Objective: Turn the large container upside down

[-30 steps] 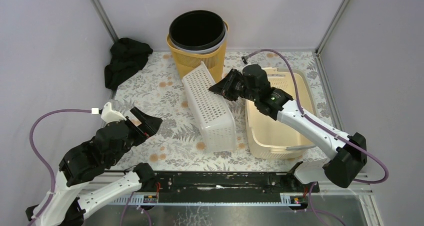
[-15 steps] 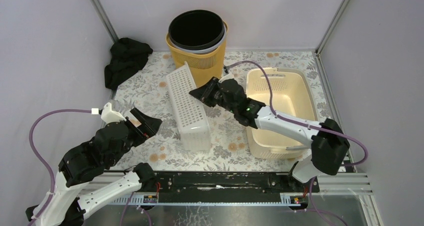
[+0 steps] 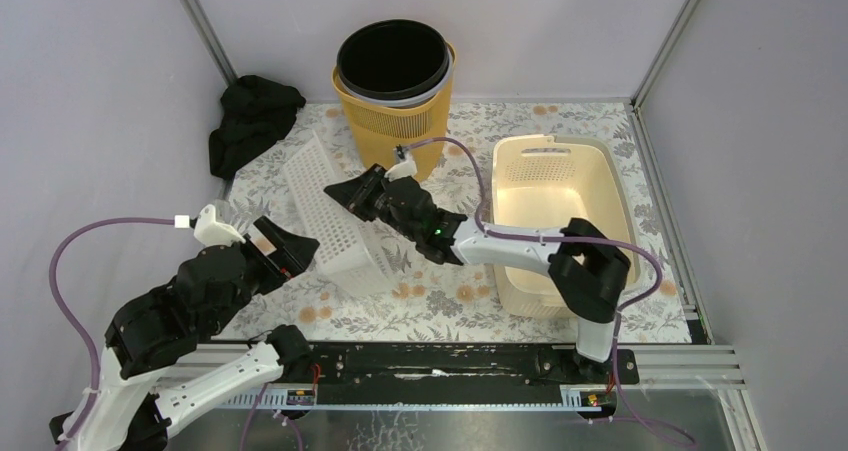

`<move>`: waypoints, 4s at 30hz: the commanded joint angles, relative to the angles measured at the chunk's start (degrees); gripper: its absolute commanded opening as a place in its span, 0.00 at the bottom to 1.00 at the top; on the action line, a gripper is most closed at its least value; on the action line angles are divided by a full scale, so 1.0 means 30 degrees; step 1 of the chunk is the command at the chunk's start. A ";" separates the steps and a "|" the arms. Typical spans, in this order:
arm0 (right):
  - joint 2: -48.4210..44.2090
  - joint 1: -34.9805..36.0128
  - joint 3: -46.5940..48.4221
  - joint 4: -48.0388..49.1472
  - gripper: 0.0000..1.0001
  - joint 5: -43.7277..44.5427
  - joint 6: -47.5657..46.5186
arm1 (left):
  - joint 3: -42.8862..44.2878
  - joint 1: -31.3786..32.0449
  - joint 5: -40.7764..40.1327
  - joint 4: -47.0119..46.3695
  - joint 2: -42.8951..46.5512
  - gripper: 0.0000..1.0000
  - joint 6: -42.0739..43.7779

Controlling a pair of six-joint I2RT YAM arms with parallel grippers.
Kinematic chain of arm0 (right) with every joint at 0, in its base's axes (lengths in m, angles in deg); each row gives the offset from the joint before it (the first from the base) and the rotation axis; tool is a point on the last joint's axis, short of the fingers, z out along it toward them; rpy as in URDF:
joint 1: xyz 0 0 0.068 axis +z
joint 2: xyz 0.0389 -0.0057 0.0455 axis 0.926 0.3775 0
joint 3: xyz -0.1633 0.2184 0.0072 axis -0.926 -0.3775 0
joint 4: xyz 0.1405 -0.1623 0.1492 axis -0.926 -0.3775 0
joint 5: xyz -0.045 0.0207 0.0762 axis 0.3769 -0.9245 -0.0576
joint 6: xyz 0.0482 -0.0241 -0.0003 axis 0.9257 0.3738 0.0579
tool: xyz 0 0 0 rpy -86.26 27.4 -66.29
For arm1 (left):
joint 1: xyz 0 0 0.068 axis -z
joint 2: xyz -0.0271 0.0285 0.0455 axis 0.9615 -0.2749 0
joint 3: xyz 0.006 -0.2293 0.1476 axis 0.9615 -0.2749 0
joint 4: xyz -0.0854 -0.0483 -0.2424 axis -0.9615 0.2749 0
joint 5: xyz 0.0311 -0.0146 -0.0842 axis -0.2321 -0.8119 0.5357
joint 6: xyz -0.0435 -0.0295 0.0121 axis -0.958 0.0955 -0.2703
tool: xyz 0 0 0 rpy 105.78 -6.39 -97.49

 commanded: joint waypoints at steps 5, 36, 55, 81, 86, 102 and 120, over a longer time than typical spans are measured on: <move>0.1474 0.0111 0.2173 0.3616 0.00 0.0787 0.1230 | 0.0964 -0.0055 -0.0362 0.0532 -0.0167 1.00 0.0719; 0.2610 0.0119 -0.0437 0.6045 0.00 0.0157 0.4207 | 0.1467 -0.0048 -0.0472 0.0381 -0.0842 1.00 0.0866; 0.0572 -0.0320 -0.4154 0.5559 0.00 -0.0420 0.3426 | 0.0874 -0.0057 -0.0250 -0.0383 -0.1300 1.00 0.0690; 0.0593 -0.0475 -0.4150 0.4937 0.35 -0.1834 0.2710 | 0.0521 -0.0070 -0.0262 -0.0674 -0.1124 1.00 0.0624; 0.0474 -0.0467 -0.4379 0.4830 0.42 -0.1886 0.2646 | 0.0506 -0.0074 -0.0232 -0.0676 -0.1110 1.00 0.0637; 0.0566 -0.0473 -0.5309 0.5152 0.46 -0.2123 0.3028 | 0.0248 -0.0070 -0.0094 -0.0677 -0.0810 1.00 0.0485; 0.0530 -0.0577 -0.6488 0.5066 0.48 -0.2034 0.2911 | -0.0154 -0.0062 -0.0003 -0.0865 -0.0655 1.00 0.0397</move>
